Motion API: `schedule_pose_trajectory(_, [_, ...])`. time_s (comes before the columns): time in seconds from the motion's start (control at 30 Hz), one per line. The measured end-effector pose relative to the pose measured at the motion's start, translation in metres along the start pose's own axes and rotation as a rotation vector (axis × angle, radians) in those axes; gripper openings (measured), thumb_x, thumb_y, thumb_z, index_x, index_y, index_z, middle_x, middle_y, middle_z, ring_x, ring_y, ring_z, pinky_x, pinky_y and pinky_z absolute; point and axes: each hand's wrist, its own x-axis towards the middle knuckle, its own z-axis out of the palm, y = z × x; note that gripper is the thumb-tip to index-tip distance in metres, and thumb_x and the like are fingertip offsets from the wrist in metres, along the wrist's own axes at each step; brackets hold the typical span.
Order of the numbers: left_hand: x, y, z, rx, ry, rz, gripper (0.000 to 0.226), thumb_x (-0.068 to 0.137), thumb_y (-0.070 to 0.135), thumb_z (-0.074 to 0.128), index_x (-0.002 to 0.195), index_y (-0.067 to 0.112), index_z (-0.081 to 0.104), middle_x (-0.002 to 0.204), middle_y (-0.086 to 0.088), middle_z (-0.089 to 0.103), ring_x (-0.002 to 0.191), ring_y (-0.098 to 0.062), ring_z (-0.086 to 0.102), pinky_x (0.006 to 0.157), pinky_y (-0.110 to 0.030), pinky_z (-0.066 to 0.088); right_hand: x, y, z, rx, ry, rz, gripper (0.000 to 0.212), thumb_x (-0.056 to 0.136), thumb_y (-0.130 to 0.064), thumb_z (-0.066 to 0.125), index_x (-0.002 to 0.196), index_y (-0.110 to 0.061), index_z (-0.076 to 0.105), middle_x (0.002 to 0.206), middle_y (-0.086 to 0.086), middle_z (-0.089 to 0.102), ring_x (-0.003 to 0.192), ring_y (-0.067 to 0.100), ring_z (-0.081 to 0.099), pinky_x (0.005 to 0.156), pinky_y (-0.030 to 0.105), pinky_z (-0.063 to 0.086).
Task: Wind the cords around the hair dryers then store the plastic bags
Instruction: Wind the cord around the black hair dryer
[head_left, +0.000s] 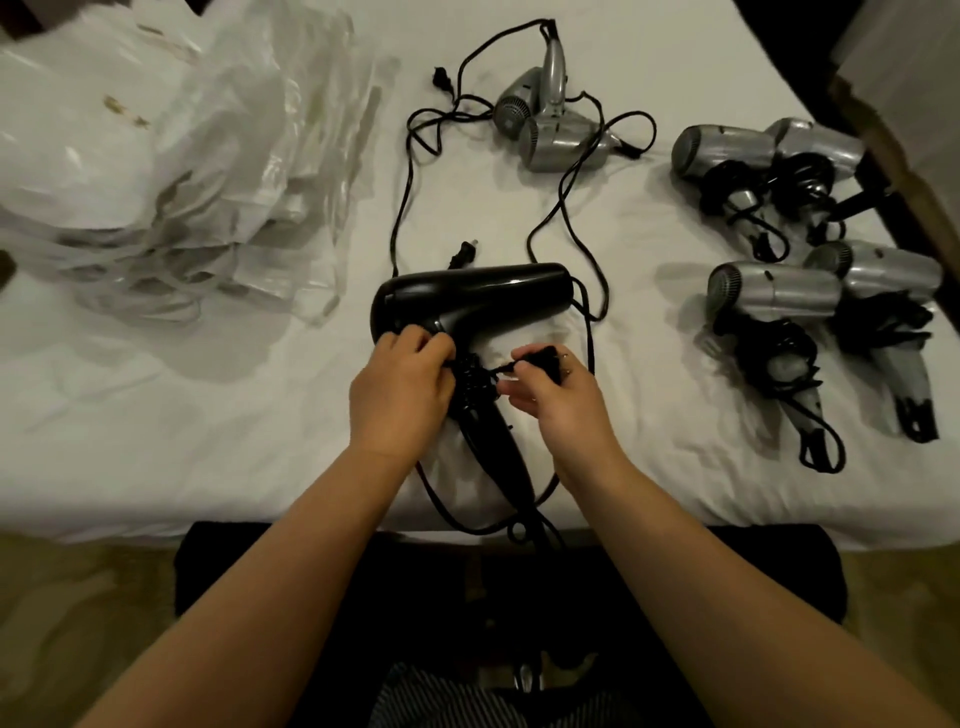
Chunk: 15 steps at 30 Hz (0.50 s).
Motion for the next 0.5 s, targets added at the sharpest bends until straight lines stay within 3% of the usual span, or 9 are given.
schedule_pose_trajectory(0.07, [0.011, 0.003, -0.006, 0.028, -0.088, 0.004, 0.012, 0.086, 0.018, 0.062, 0.096, 0.014, 0.065, 0.096, -0.003, 0.06, 0.089, -0.026, 0.055, 0.057, -0.03, 0.033, 0.006, -0.008, 0.002, -0.001, -0.017, -0.004, 0.012, 0.093, -0.008, 0.053, 0.087, -0.018, 0.057, 0.097, 0.012, 0.065, 0.081, 0.018, 0.064, 0.067, 0.013, 0.052])
schedule_pose_trajectory(0.13, [0.023, 0.004, -0.014, -0.027, -0.202, -0.104, 0.011, 0.089, 0.026, 0.06, 0.095, 0.017, 0.061, 0.096, 0.001, 0.059, 0.089, -0.02, 0.054, 0.064, -0.029, 0.035, 0.013, -0.014, 0.003, 0.006, -0.04, -0.037, 0.017, 0.091, -0.003, 0.053, 0.085, -0.018, 0.055, 0.095, 0.013, 0.064, 0.077, 0.018, 0.063, 0.067, 0.013, 0.052])
schedule_pose_trajectory(0.23, [0.04, 0.005, -0.025, -0.232, -0.375, -0.265, 0.012, 0.084, 0.023, 0.067, 0.078, 0.017, 0.059, 0.081, 0.001, 0.06, 0.078, -0.017, 0.055, 0.067, -0.027, 0.041, 0.02, -0.013, 0.003, -0.025, -0.092, -0.093, 0.026, 0.088, 0.007, 0.052, 0.092, -0.019, 0.052, 0.088, 0.003, 0.065, 0.079, 0.015, 0.064, 0.077, 0.023, 0.053])
schedule_pose_trajectory(0.33, [0.051, 0.003, -0.031, -0.492, -0.51, -0.44, 0.026, 0.085, 0.022, 0.067, 0.061, 0.014, 0.059, 0.052, 0.006, 0.055, 0.049, -0.009, 0.05, 0.048, -0.02, 0.038, 0.021, -0.013, 0.002, -0.059, -0.17, -0.121, 0.023, 0.09, 0.007, 0.049, 0.104, -0.011, 0.051, 0.084, -0.001, 0.067, 0.071, 0.008, 0.065, 0.075, 0.024, 0.054])
schedule_pose_trajectory(0.4, [0.056, 0.0, -0.034, -0.682, -0.498, -0.612, 0.034, 0.091, 0.019, 0.058, 0.059, 0.011, 0.055, 0.038, 0.008, 0.049, 0.032, -0.006, 0.038, 0.036, -0.014, 0.028, 0.02, -0.018, 0.001, -0.114, -0.214, -0.171, 0.018, 0.092, 0.003, 0.048, 0.105, -0.007, 0.055, 0.081, 0.002, 0.067, 0.065, 0.005, 0.061, 0.069, 0.023, 0.051])
schedule_pose_trajectory(0.5, [0.063, -0.001, -0.04, -0.702, -0.496, -0.699, 0.034, 0.096, 0.02, 0.051, 0.063, 0.011, 0.049, 0.046, 0.004, 0.046, 0.032, -0.007, 0.033, 0.034, -0.014, 0.022, 0.02, -0.022, 0.002, -0.299, -0.271, -0.264, 0.022, 0.098, -0.009, 0.043, 0.086, -0.012, 0.061, 0.071, 0.001, 0.059, 0.057, 0.0, 0.049, 0.061, 0.014, 0.041])
